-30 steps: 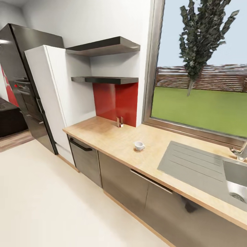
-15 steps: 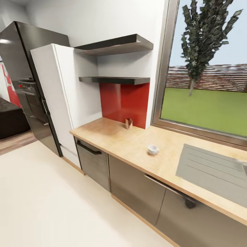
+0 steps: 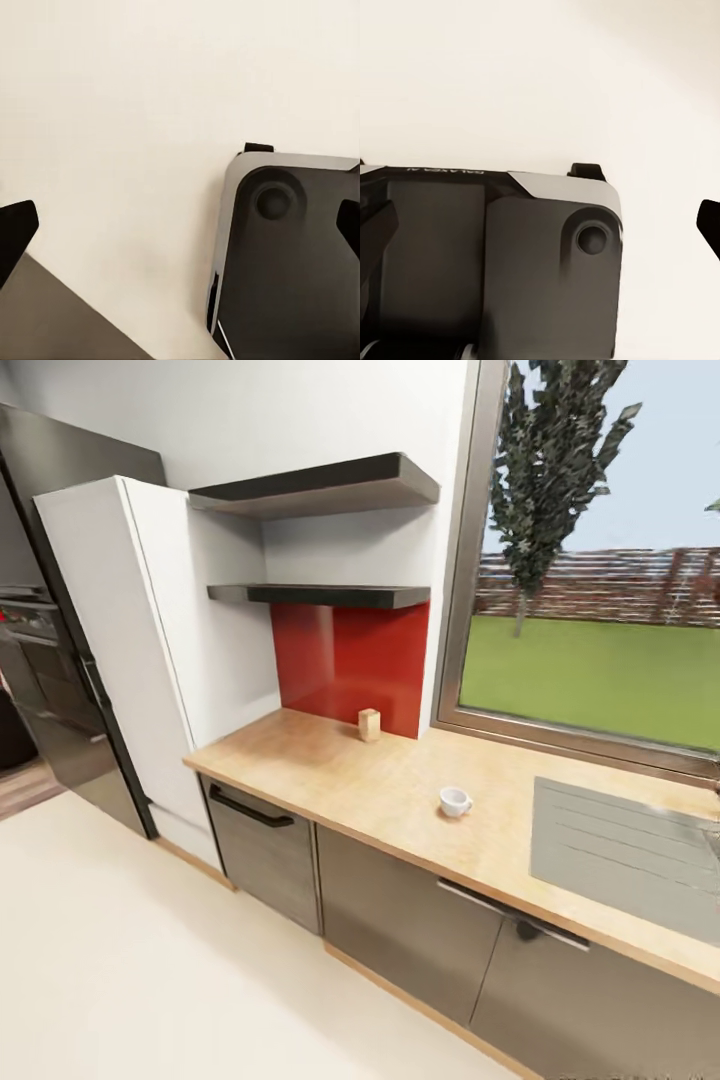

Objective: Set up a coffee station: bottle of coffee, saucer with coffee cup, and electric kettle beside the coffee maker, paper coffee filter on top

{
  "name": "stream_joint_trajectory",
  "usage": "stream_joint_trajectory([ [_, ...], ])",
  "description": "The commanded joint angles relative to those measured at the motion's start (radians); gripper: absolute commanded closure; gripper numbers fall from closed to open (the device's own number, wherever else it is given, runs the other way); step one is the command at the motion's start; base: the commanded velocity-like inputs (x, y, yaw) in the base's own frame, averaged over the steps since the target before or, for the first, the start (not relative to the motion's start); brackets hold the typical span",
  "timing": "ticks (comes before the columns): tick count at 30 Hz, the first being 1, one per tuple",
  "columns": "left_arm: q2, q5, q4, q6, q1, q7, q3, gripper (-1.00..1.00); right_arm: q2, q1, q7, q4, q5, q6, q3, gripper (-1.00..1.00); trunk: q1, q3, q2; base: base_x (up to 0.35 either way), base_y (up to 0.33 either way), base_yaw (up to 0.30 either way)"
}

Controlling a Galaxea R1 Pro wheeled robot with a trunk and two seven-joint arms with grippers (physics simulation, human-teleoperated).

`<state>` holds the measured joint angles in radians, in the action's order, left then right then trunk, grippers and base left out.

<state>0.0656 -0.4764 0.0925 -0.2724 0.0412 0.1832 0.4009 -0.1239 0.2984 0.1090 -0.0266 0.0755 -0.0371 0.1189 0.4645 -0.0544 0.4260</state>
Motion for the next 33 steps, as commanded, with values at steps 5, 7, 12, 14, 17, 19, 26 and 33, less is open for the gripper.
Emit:
stream_joint_trajectory([
  [5,0.0,-0.007,0.001,-0.001,0.0,0.004,0.009,-1.0,0.0,0.001,0.005,-0.002,0.009,-0.004,0.008,-1.0,0.001,-0.002,0.002,0.162,0.321,-0.267],
  [7,0.0,-0.007,0.001,-0.001,0.0,0.004,0.009,-1.0,0.0,0.001,0.004,-0.002,0.009,-0.004,0.008,-1.0,0.001,-0.002,0.002,0.176,0.305,-0.268],
  [12,0.0,-0.007,0.001,-0.001,0.0,0.004,0.009,-1.0,0.0,0.001,0.003,-0.002,0.009,-0.004,0.008,-1.0,0.001,-0.002,0.002,0.19,0.295,-0.268],
  [14,0.0,-0.007,0.0,-0.001,0.0,0.004,0.009,-1.0,0.0,0.001,0.003,-0.003,0.01,-0.004,0.007,-1.0,0.001,-0.002,0.002,0.202,0.286,-0.268],
  [17,0.0,-0.008,0.001,-0.001,0.0,0.004,0.009,-1.0,0.002,0.001,0.004,-0.003,0.012,-0.004,0.006,-1.0,0.001,-0.002,0.002,0.182,0.232,-0.269],
  [19,0.0,-0.008,0.001,-0.001,0.0,0.004,0.009,-1.0,0.002,0.001,0.004,-0.004,0.012,-0.004,0.006,-1.0,0.001,-0.002,0.002,0.079,0.084,-0.272],
  [26,0.0,-0.008,0.001,-0.001,0.0,0.004,0.009,-1.0,0.008,0.001,0.005,-0.004,0.014,-0.004,0.003,-1.0,0.001,0.0,0.002,0.008,0.009,-0.288],
  [33,0.0,-0.008,0.001,-0.001,0.0,0.005,0.009,-1.0,0.01,0.001,0.004,-0.004,0.013,-0.004,0.004,-1.0,0.001,0.0,0.002,0.0,0.0,-0.296],
])
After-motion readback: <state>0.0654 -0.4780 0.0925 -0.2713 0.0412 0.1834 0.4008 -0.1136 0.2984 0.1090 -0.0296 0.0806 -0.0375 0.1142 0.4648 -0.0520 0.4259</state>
